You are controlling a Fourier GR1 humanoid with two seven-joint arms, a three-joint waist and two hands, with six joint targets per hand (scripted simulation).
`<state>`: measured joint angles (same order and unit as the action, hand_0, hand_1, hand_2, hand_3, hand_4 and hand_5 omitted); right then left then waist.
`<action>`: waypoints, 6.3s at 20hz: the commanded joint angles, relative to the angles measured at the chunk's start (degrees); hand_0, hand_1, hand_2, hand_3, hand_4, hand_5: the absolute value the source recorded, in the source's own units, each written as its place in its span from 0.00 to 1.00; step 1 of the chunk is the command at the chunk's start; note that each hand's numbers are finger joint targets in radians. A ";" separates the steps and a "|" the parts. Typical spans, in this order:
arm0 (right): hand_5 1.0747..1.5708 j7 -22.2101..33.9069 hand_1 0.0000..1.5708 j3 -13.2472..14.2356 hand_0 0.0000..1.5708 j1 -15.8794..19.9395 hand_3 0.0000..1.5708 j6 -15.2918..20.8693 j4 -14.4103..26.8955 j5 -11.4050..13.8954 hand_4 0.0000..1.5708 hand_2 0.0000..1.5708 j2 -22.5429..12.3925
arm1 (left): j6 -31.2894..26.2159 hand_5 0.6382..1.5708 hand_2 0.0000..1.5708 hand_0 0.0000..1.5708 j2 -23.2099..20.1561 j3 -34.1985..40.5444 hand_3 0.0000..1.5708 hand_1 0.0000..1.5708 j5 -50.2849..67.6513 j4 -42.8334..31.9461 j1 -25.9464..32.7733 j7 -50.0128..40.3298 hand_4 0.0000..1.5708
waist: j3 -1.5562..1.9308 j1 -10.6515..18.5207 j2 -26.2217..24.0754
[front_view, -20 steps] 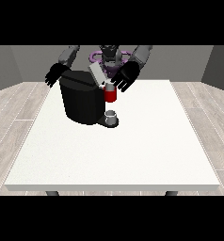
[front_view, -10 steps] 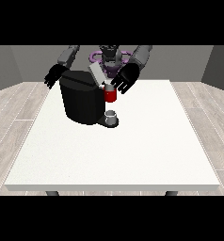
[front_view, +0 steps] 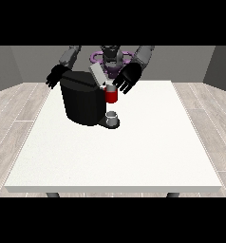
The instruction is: Insert the coffee pod into the coffee machine and close the lid
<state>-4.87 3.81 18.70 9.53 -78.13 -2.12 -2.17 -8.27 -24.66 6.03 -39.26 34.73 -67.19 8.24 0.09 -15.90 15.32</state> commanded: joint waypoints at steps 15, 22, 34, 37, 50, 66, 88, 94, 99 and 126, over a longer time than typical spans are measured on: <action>1.00 1.92 0.00 -0.83 0.00 0.77 0.00 0.80 -1.25 0.63 0.24 0.00 -0.34 | -0.99 1.00 0.00 0.00 -1.46 -2.56 0.00 0.00 -4.55 -1.13 1.12 2.23 0.00 | -0.10 -1.09 0.42; 1.00 -2.51 0.00 -0.80 0.00 -2.99 0.00 2.36 2.59 0.21 0.24 0.00 2.05 | -5.23 1.00 0.00 0.00 -0.56 -2.59 0.00 0.00 -4.02 0.74 0.95 0.67 0.00 | -0.07 2.48 -4.69; 1.00 -2.56 0.00 -1.70 0.00 -11.60 0.00 -2.13 -0.77 -1.97 0.28 0.00 1.15 | -4.34 1.00 0.00 0.00 5.40 7.24 0.00 0.00 6.76 0.73 9.58 -0.01 0.00 | -0.14 4.79 -15.44; 1.00 -2.20 0.00 0.38 0.00 -11.15 0.00 -3.56 -1.33 -2.11 0.28 0.00 -2.88 | -4.14 1.00 0.00 0.00 8.41 10.83 0.00 0.00 11.93 1.57 13.45 3.28 0.16 | -0.17 8.03 -18.46; 1.00 5.89 0.00 0.68 0.00 -5.62 0.00 -7.52 -5.08 -3.51 0.00 0.00 -7.59 | -6.49 1.00 0.00 0.00 19.90 14.70 0.00 0.00 22.68 4.68 28.21 6.04 0.06 | -0.10 19.59 -26.69; 1.00 9.27 0.00 -0.36 0.00 -0.85 0.00 -13.53 -0.25 -2.57 0.00 0.00 -9.43 | -9.24 1.00 0.00 0.00 24.27 9.24 0.00 0.00 33.00 22.97 41.57 -1.27 0.13 | -0.08 24.57 -26.12; 1.00 2.14 0.00 1.96 0.00 14.55 0.00 -14.81 14.95 0.34 0.00 0.00 -9.45 | -5.11 1.00 0.00 0.00 20.73 4.67 0.00 0.00 39.16 42.65 49.54 -4.95 0.00 | -0.09 22.81 -12.90; 1.00 1.23 0.00 0.60 0.00 18.10 0.00 -10.56 17.17 2.98 0.03 0.00 -5.93 | -5.63 1.00 0.00 0.00 18.84 6.16 0.00 0.00 41.50 42.86 49.78 -3.86 0.00 | -0.09 23.46 -10.71; 1.00 -0.30 0.00 1.07 0.00 20.07 0.00 -12.73 19.44 2.76 0.00 0.00 -6.92 | -2.92 1.00 0.00 0.00 19.77 4.61 0.00 0.00 40.06 43.94 48.43 -4.19 0.00 | -0.09 23.32 -8.68; 1.00 3.82 0.00 -4.33 0.00 24.33 0.00 -12.80 14.88 6.67 0.08 0.00 -5.11 | -2.57 1.00 0.00 0.00 18.82 4.04 0.00 0.00 40.58 40.39 49.75 -2.34 0.10 | -0.10 23.94 -10.48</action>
<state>3.32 3.36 42.21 -0.23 -61.55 3.54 -9.58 -11.43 -5.99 9.57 1.12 76.16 -17.03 5.23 0.62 8.12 4.71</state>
